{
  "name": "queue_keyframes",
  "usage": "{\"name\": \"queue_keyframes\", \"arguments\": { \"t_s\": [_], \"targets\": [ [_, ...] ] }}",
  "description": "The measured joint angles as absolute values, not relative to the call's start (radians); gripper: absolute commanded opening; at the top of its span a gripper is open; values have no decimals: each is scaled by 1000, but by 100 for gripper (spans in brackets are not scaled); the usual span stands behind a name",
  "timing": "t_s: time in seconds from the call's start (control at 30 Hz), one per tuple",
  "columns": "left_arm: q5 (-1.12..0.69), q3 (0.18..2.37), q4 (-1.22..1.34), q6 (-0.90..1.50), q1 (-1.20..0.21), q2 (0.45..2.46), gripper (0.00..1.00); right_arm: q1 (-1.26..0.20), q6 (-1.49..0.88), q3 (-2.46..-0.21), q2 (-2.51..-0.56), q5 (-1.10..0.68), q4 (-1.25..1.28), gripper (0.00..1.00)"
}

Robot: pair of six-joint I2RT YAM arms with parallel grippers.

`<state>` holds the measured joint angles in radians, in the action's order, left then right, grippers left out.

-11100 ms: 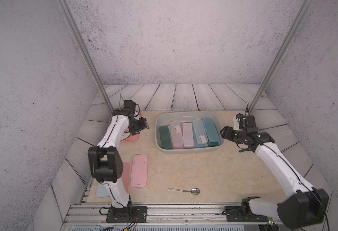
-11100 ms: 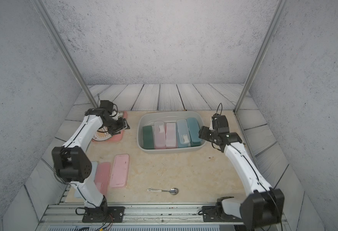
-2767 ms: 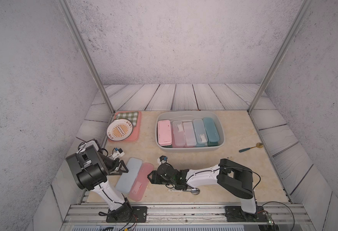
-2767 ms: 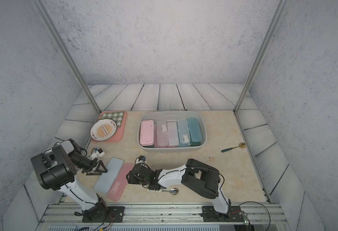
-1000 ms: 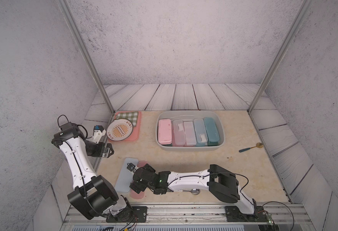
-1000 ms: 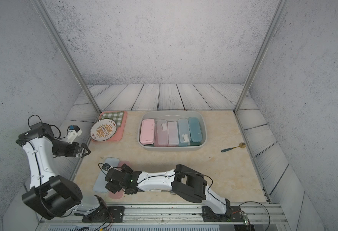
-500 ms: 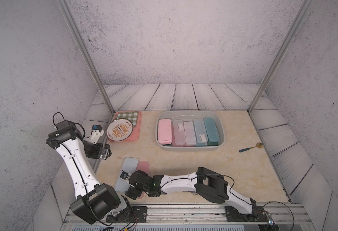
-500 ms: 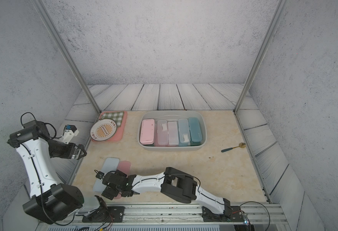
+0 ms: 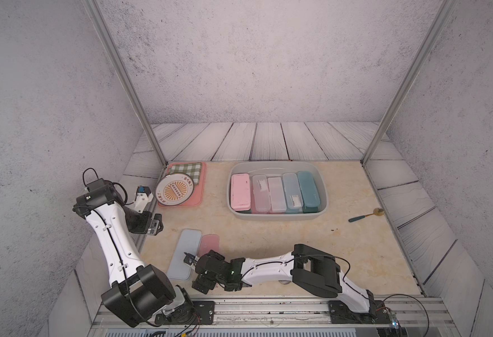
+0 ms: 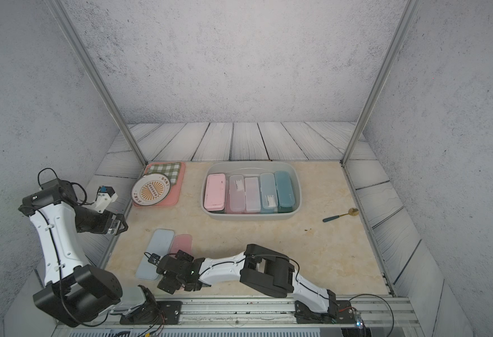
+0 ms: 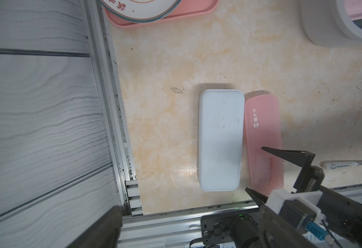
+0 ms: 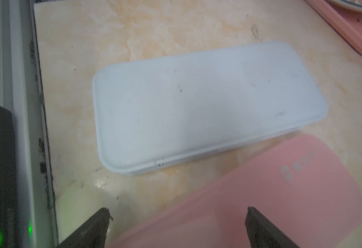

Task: Put the pencil case into the storage box
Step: Adjust the pencil case at the center of the board.

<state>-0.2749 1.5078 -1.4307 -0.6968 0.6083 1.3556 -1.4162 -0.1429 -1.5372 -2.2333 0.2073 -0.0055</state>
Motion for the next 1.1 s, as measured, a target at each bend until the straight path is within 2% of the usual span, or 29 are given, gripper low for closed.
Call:
{"name": "queue_keyframes", "arguments": {
  "t_s": [0.27, 0.4, 0.47, 0.6, 0.73, 0.9, 1.1],
  "targets": [
    [-259, 1425, -1385, -697, 601, 1348, 100, -1398, -183, -1340, -2086, 299, -68, 99],
    [-277, 1390, -1376, -681, 580, 1323, 99, -1385, -266, -1256, -2003, 315, -170, 99],
    [-289, 1381, -1372, -664, 558, 1301, 99, -1382, -342, -1251, -1971, 318, -242, 96],
    [-320, 1379, -1369, -632, 502, 1244, 99, -1378, -530, -1352, -1952, 313, -412, 90],
    [-345, 1428, -1380, -572, 479, 1225, 98, -1381, -652, -1510, -1963, 313, -546, 92],
    [-394, 1464, -1354, -459, 479, 1210, 98, -1385, -675, -1713, -2078, 348, -656, 98],
    [-442, 1467, -1352, -385, 479, 1203, 98, -1374, -662, -1837, -2220, 354, -764, 99]
  ]
}}
